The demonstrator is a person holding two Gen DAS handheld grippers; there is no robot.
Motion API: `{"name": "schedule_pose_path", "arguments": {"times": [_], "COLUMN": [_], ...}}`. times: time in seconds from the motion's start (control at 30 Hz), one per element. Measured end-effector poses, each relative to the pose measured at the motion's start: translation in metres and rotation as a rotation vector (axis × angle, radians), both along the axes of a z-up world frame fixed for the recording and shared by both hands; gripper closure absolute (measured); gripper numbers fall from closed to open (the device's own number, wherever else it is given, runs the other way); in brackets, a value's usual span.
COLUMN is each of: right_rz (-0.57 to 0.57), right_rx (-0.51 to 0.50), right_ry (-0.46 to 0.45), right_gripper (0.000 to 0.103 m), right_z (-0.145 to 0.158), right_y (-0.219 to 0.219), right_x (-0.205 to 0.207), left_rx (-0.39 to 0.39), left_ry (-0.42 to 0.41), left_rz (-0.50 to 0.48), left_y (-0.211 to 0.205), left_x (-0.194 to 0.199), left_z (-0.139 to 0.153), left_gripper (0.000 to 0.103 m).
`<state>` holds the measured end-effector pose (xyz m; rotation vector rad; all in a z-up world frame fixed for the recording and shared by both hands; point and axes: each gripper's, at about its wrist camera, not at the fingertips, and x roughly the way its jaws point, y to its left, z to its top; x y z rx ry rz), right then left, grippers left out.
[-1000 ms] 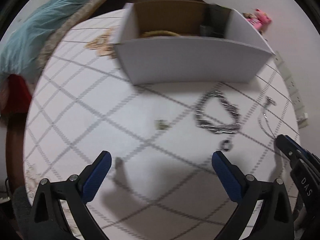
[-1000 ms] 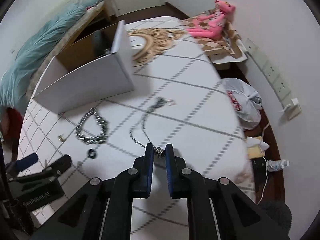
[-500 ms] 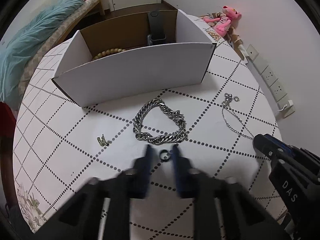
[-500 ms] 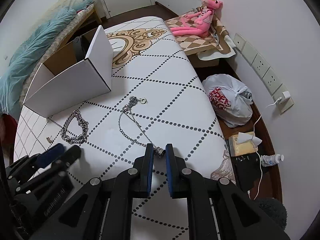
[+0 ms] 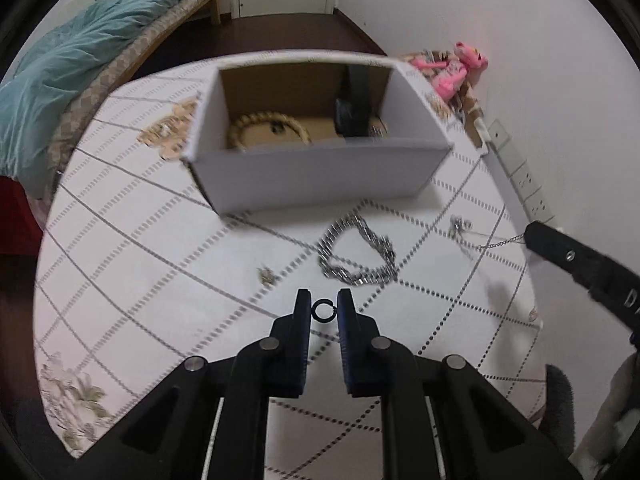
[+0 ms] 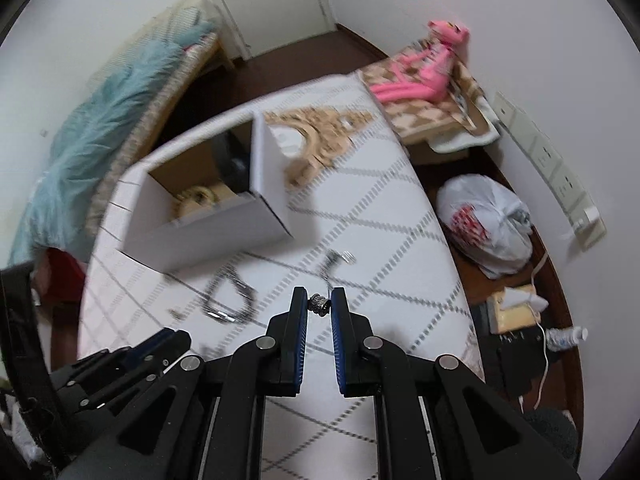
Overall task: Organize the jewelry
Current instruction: 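Carry the ring and necklace into the box and open both tools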
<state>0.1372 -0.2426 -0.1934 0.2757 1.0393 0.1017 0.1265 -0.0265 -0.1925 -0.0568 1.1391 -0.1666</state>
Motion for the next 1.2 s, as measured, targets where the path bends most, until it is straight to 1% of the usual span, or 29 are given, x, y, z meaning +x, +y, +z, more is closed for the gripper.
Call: {"name": "schedule_pose_path", "arguments": {"times": [0.23, 0.33, 0.5, 0.6, 0.7, 0.77, 0.83, 0.93, 1.07, 1.13, 1.17, 1.2], "right_rz": [0.061, 0.092, 0.15, 0.18, 0.2, 0.209, 0.22, 0.237, 0.245, 0.261, 0.266, 0.272], "right_rx": [0.08, 0.106, 0.107, 0.075, 0.063, 0.056, 0.066, 0.111, 0.161, 0.171, 0.177, 0.185], "right_ry": [-0.079, -0.117, -0.173, -0.191, -0.174, -0.153, -0.113, -0.046, 0.023, 0.071, 0.102, 0.137], "right_gripper": [0.091, 0.091, 0.091, 0.091, 0.091, 0.091, 0.091, 0.091, 0.091, 0.091, 0.091, 0.09], "right_z": [0.065, 0.095, 0.136, 0.147, 0.148, 0.143, 0.134, 0.119, 0.099, 0.088, 0.081, 0.073], "right_y": [0.009, 0.016, 0.034, 0.046, 0.055, 0.06, 0.065, 0.07, 0.075, 0.081, 0.083, 0.086], "right_x": [0.019, 0.029, 0.052, 0.072, 0.095, 0.109, 0.123, 0.142, 0.157, 0.166, 0.171, 0.175], "left_rx": [-0.076, -0.094, -0.11, -0.107, -0.104, -0.115, -0.139, -0.161, -0.187, -0.19, -0.202, -0.202], "left_ry": [-0.052, -0.082, -0.125, -0.125, -0.109, -0.083, -0.045, 0.001, 0.059, 0.089, 0.104, 0.116], "left_rz": [0.008, 0.001, 0.005, 0.007, 0.013, 0.016, 0.021, 0.014, 0.002, 0.026, 0.036, 0.047], "left_y": [0.021, 0.028, 0.04, 0.045, 0.05, 0.053, 0.056, 0.056, 0.055, 0.058, 0.061, 0.063], "left_x": [0.022, 0.034, 0.064, 0.084, 0.104, 0.117, 0.128, 0.138, 0.15, 0.156, 0.159, 0.162], "left_z": [0.052, 0.074, 0.103, 0.108, 0.104, 0.098, 0.088, 0.075, 0.062, 0.057, 0.056, 0.054], "left_gripper": [0.093, 0.093, 0.093, 0.093, 0.093, 0.093, 0.093, 0.093, 0.092, 0.092, 0.091, 0.087]}}
